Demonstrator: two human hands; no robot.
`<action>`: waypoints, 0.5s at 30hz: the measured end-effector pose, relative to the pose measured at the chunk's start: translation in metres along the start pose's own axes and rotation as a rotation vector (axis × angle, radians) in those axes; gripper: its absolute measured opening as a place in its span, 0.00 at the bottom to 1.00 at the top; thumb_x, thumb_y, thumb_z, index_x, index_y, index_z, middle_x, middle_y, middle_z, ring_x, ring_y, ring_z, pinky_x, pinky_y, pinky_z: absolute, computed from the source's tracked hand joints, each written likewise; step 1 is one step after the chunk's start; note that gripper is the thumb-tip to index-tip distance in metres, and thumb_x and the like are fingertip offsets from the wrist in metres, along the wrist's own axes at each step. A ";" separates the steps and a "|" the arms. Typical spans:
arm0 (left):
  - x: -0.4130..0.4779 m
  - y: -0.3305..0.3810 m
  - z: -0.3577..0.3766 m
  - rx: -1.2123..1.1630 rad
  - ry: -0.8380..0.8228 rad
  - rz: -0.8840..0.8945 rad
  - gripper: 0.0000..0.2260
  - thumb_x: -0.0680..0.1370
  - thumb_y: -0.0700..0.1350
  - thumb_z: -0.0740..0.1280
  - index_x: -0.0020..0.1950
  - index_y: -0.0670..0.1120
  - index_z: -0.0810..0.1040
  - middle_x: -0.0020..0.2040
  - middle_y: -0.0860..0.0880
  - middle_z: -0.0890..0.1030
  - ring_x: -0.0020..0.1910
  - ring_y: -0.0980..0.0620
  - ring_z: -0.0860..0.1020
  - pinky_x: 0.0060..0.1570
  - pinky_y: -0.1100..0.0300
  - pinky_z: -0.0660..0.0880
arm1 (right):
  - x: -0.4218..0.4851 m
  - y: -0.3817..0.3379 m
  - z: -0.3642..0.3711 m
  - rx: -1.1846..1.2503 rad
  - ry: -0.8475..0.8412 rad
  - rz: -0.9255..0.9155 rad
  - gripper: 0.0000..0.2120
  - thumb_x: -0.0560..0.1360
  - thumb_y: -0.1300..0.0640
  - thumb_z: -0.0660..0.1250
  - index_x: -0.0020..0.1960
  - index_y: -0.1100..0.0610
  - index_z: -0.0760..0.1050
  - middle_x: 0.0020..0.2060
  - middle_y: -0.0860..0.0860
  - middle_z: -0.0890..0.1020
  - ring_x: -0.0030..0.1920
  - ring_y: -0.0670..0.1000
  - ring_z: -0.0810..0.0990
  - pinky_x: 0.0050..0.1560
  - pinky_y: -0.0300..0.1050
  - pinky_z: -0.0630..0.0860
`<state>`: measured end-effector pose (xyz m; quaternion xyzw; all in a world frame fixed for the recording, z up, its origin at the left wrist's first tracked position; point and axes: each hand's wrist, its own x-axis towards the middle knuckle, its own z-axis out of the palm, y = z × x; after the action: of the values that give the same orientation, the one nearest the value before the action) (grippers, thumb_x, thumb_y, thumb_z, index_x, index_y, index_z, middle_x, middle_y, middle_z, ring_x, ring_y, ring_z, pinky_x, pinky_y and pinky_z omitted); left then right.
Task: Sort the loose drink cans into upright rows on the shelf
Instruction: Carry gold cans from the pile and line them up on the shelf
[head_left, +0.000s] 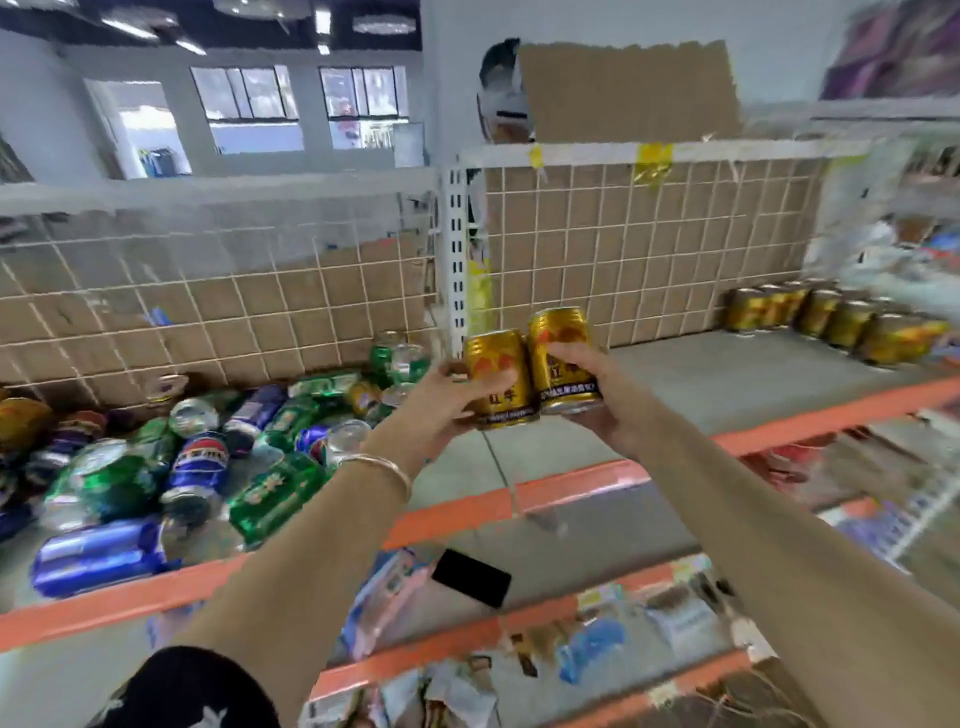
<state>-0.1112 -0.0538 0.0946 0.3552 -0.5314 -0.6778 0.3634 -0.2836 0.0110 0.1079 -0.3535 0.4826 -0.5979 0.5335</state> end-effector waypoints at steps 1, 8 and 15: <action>-0.001 -0.009 0.019 -0.011 -0.014 -0.015 0.20 0.69 0.40 0.74 0.56 0.45 0.69 0.49 0.46 0.81 0.47 0.48 0.81 0.56 0.47 0.77 | -0.012 -0.003 -0.016 -0.004 -0.001 -0.012 0.25 0.67 0.55 0.73 0.63 0.56 0.71 0.46 0.53 0.82 0.38 0.49 0.83 0.38 0.42 0.80; 0.000 -0.050 0.123 -0.075 -0.074 -0.108 0.18 0.70 0.43 0.74 0.57 0.44 0.72 0.47 0.45 0.82 0.45 0.50 0.82 0.45 0.55 0.80 | -0.063 -0.015 -0.105 -0.166 0.267 -0.017 0.07 0.74 0.52 0.66 0.47 0.55 0.77 0.38 0.54 0.82 0.36 0.52 0.81 0.42 0.44 0.76; 0.042 -0.073 0.192 0.032 -0.132 -0.148 0.26 0.67 0.45 0.77 0.60 0.42 0.70 0.50 0.41 0.81 0.46 0.46 0.82 0.45 0.54 0.80 | -0.059 -0.011 -0.191 -0.095 0.366 0.114 0.25 0.70 0.44 0.70 0.63 0.53 0.71 0.53 0.56 0.82 0.48 0.54 0.83 0.55 0.52 0.79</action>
<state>-0.3063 0.0107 0.0545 0.3539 -0.5372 -0.7162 0.2707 -0.4548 0.1063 0.0695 -0.2357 0.6185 -0.5976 0.4524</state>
